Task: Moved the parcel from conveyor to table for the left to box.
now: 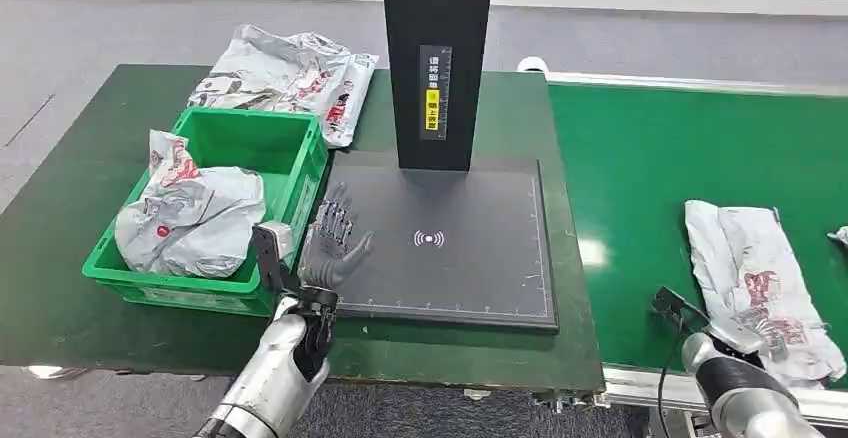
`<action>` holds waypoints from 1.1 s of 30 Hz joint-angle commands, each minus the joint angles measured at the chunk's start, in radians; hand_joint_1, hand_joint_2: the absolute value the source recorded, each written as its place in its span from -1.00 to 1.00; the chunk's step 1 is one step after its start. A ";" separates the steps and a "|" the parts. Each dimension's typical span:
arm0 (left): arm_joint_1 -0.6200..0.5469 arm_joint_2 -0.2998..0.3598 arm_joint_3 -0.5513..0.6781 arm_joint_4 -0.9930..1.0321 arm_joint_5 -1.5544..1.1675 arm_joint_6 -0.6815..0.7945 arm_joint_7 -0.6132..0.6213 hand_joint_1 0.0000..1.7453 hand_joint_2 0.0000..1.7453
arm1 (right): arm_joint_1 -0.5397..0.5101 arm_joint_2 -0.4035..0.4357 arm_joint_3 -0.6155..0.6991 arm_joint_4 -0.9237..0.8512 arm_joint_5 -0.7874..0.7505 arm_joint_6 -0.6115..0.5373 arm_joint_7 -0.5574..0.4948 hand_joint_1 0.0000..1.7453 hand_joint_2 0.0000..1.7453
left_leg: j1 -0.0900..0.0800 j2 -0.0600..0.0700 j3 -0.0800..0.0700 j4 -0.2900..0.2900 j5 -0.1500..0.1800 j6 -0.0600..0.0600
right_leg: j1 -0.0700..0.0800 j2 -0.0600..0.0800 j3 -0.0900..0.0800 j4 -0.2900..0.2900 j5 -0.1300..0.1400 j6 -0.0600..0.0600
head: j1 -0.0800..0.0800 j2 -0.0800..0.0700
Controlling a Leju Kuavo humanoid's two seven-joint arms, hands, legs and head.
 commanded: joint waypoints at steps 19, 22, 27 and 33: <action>-0.014 0.011 0.087 0.024 -0.013 0.015 -0.018 -1.00 1.00 | 0.092 0.266 0.010 -0.488 -0.005 -0.691 -0.597 1.00 1.00 | 0.000 0.010 0.001 -0.002 -0.001 -0.001 | 0.000 0.009 -0.002 -0.001 0.003 -0.001 | 0.000 0.000; -0.014 0.011 0.087 0.024 -0.013 0.015 -0.018 -1.00 1.00 | 0.092 0.266 0.010 -0.488 -0.005 -0.691 -0.597 1.00 1.00 | 0.001 0.006 0.001 -0.002 0.000 -0.002 | 0.001 0.006 -0.001 -0.001 0.002 -0.001 | 0.000 0.000; -0.014 0.010 0.089 0.024 -0.014 0.015 -0.019 -1.00 1.00 | 0.110 0.259 0.017 -0.515 0.005 -0.676 -0.583 1.00 1.00 | 0.001 -0.001 0.000 -0.002 0.001 -0.001 | 0.001 -0.001 0.000 -0.001 0.000 -0.001 | 0.000 0.000; -0.014 0.010 0.089 0.024 -0.014 0.015 -0.019 -1.00 1.00 | 0.110 0.259 0.017 -0.515 0.005 -0.676 -0.583 1.00 1.00 | 0.001 -0.001 0.000 -0.002 0.001 -0.001 | 0.001 -0.001 0.000 -0.001 0.000 -0.002 | 0.000 0.000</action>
